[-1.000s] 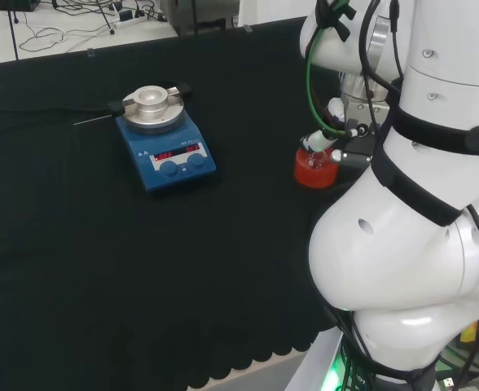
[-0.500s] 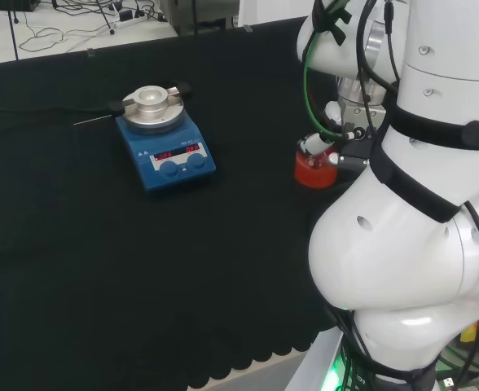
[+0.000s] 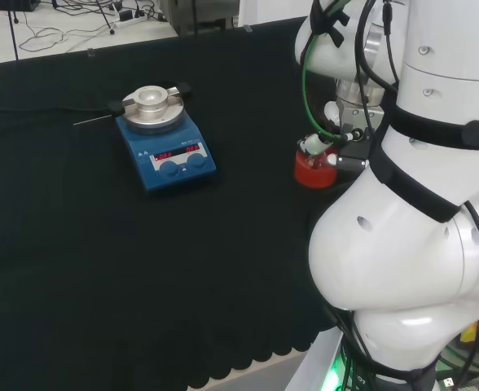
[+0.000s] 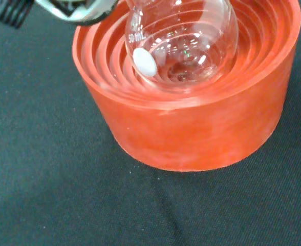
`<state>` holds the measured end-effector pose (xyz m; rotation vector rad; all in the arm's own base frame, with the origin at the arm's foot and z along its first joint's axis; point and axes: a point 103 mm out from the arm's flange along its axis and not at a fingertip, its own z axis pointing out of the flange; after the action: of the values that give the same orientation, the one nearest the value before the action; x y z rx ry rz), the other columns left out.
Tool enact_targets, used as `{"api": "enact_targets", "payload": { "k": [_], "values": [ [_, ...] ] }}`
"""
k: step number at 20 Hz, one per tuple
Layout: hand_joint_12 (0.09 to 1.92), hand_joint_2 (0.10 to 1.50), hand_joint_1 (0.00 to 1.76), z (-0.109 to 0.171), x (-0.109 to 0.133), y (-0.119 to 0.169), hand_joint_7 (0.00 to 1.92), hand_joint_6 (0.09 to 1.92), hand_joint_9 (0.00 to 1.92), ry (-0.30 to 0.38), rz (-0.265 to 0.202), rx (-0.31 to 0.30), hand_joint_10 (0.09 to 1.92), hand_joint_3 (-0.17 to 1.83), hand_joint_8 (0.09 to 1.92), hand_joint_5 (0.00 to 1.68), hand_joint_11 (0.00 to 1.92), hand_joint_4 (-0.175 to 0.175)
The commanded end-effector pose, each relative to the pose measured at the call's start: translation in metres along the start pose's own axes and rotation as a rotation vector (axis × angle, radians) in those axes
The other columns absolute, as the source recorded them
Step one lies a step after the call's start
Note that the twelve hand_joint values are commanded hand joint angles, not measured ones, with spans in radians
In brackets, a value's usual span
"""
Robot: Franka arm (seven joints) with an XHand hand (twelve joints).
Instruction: Pick up the round-bottom flask.
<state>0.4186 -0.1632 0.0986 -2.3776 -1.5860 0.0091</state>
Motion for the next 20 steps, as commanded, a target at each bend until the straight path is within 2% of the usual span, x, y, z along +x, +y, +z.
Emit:
{"api": "enact_targets", "payload": {
  "k": [1, 2, 3, 5, 14, 20],
  "values": [
    [1.4, 0.79, 0.98, -0.002, 0.0, 0.0, 0.39, 0.88, 0.64, -0.033, 0.002, -0.033, 0.65, 0.53, 0.73, 1.06, 0.17, 0.076],
    [1.39, 0.77, 1.02, -0.003, 0.0, 0.0, 0.42, 0.91, 0.67, -0.04, 0.003, -0.044, 0.64, 0.57, 0.72, 1.08, 0.19, 0.125],
    [1.38, 0.75, 1.05, -0.004, 0.0, 0.0, 0.45, 0.95, 0.69, -0.041, 0.003, -0.051, 0.62, 0.63, 0.72, 1.09, 0.21, 0.151],
    [1.37, 0.72, 1.07, -0.006, 0.0, 0.0, 0.48, 0.99, 0.73, -0.043, 0.001, -0.056, 0.6, 0.7, 0.71, 1.1, 0.24, 0.171],
    [1.37, 0.7, 1.07, -0.028, 0.006, -0.007, 0.5, 1.0, 0.75, -0.03, -0.012, -0.052, 0.6, 0.73, 0.71, 1.1, 0.26, 0.175],
    [1.37, 0.7, 1.07, -0.051, 0.018, -0.016, 0.5, 1.01, 0.76, 0.023, -0.024, -0.074, 0.6, 0.74, 0.71, 1.1, 0.26, 0.175]
  ]
}}
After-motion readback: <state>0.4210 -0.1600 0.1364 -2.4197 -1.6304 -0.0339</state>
